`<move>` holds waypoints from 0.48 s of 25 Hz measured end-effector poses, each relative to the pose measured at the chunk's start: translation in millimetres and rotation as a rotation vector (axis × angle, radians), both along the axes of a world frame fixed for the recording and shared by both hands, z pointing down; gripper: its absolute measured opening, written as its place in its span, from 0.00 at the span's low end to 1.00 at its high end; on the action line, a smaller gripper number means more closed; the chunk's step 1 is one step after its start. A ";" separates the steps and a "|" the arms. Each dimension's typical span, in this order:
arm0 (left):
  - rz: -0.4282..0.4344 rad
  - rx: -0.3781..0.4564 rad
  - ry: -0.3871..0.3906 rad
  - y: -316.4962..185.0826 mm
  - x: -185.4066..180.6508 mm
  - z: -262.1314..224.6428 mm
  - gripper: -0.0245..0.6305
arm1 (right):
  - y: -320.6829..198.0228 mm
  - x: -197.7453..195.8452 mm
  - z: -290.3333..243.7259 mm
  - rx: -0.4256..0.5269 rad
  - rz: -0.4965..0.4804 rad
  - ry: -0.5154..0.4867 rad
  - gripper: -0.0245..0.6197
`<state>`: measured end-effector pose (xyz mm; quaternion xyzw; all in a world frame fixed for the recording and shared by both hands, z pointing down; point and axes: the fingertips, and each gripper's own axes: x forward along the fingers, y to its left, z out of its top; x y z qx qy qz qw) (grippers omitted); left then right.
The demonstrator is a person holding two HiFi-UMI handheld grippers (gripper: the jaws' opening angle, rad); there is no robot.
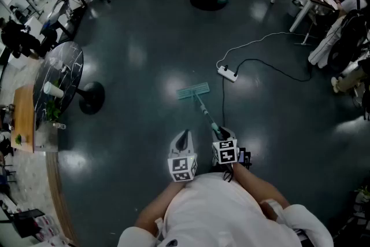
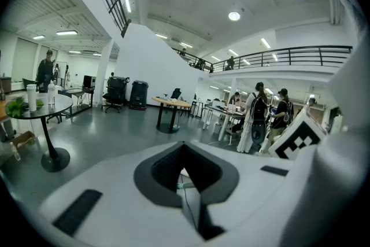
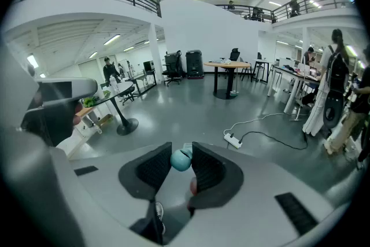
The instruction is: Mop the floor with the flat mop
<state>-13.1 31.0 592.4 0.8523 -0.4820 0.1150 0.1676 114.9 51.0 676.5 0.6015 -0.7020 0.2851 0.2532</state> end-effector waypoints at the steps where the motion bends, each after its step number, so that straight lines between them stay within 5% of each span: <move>1: 0.000 0.002 0.000 1.3 -0.1 -0.9 0.04 | 0.9 -0.3 0.0 0.000 -0.001 0.001 0.22; 12: -0.019 0.002 -0.010 10.0 4.5 -0.9 0.04 | 3.8 5.9 0.1 0.003 -0.007 0.001 0.22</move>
